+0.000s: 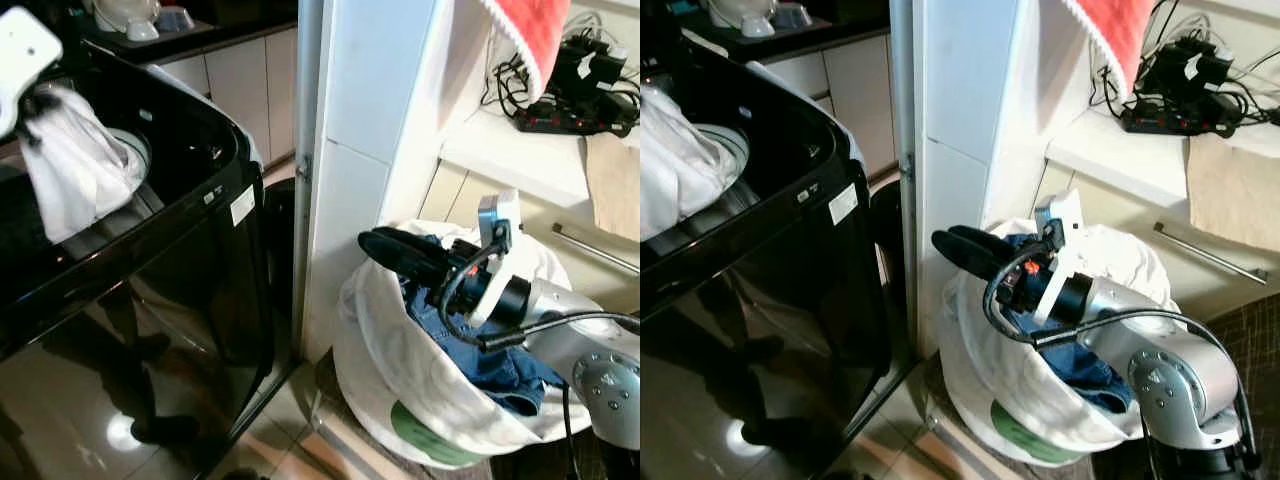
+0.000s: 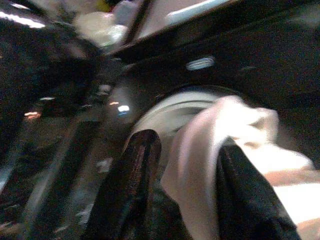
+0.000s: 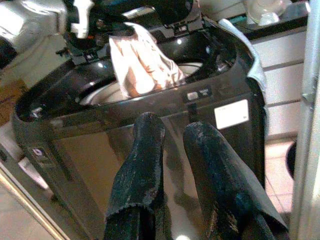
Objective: Clothes washing
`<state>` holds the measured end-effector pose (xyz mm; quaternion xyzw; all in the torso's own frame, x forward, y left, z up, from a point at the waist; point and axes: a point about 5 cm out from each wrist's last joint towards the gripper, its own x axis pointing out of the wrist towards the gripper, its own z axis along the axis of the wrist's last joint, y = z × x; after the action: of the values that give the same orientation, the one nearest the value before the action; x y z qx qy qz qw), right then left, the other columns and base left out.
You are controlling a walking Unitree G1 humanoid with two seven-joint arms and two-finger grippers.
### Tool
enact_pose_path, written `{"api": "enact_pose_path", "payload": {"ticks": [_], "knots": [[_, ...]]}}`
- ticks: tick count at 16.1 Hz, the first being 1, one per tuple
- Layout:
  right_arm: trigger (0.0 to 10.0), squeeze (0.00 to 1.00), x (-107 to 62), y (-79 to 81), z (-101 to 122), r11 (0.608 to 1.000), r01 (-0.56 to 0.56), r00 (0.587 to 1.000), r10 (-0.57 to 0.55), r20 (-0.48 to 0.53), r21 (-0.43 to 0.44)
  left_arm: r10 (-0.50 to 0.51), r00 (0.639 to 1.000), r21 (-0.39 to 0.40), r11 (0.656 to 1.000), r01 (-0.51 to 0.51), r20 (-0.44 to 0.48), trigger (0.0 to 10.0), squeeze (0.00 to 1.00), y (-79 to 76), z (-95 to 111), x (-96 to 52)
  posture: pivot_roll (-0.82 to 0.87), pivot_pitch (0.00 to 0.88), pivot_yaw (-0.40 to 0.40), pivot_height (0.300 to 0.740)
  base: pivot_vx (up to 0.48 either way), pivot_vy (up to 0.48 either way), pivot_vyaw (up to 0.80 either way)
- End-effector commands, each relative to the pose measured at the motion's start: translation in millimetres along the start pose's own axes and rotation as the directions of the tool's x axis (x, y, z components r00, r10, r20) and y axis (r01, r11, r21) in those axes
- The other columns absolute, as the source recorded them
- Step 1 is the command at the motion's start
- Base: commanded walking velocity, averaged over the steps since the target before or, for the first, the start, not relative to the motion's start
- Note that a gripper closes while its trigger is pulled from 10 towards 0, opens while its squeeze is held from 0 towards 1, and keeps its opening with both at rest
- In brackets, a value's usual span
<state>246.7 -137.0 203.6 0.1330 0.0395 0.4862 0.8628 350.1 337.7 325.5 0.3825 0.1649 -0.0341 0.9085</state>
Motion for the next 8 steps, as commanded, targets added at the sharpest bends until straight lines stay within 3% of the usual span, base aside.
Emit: {"api": "enact_pose_path", "payload": {"ticks": [1, 2, 3, 4, 6, 7, 8], "knots": [[10.0, 0.00, -1.2, 0.0, 1.5, 1.000, 0.007, 1.000, -0.007, -0.005, -0.023, -0.037, 0.998, -0.027, 0.999, 0.038, 0.055, 10.0, 1.00, 1.7, 8.7, -7.2, -0.02, 0.000, -0.026, 0.740, 0.000, 0.000, 0.00], [10.0, 0.00, -1.8, -3.1, -0.1, 0.999, 0.027, 0.999, -0.027, -0.018, -0.026, -0.076, 0.993, -0.063, 0.995, 0.082, 0.092, 10.0, 1.00, -5.4, 9.2, -9.7, -0.02, 0.000, -0.028, 0.740, 0.000, 0.000, 0.00], [10.0, 0.00, -1.8, -5.3, -1.0, 0.999, 0.042, 0.999, -0.043, -0.026, -0.031, -0.097, 0.989, -0.098, 0.989, 0.108, 0.112, 10.0, 0.11, -10.2, 8.8, -9.7, -0.02, 0.000, -0.030, 0.740, 0.000, 0.000, 0.00], [10.0, 0.00, -1.8, -7.2, -1.3, 0.998, 0.056, 0.998, -0.057, -0.029, -0.035, -0.104, 0.987, -0.118, 0.986, 0.119, 0.126, 10.0, 0.00, -13.7, 8.6, -9.7, -0.02, 0.000, -0.029, 0.740, 0.000, 0.000, 0.00], [10.0, 0.00, -2.8, -14.0, -0.7, 0.992, 0.112, 0.993, -0.113, -0.024, -0.052, -0.135, 0.962, -0.140, 0.975, 0.171, 0.236, 10.0, 0.00, -28.5, 18.1, -14.2, -0.02, 0.000, -0.031, 0.740, 0.000, 0.000, 0.00], [10.0, 0.00, -4.8, -23.4, 1.0, 0.978, 0.196, 0.980, -0.197, -0.006, -0.070, -0.203, 0.901, -0.155, 0.948, 0.279, 0.383, 10.0, 0.00, -47.0, 35.2, -19.1, -0.02, 0.000, -0.033, 0.740, 0.000, 0.000, 0.00], [10.0, 0.00, -8.1, -38.8, 2.9, 0.942, 0.326, 0.945, -0.326, 0.014, -0.084, -0.271, 0.795, -0.154, 0.898, 0.412, 0.543, 10.0, 0.00, -73.7, 54.9, -25.3, -0.02, 0.000, -0.033, 0.740, 0.000, 0.000, 0.00]]}}
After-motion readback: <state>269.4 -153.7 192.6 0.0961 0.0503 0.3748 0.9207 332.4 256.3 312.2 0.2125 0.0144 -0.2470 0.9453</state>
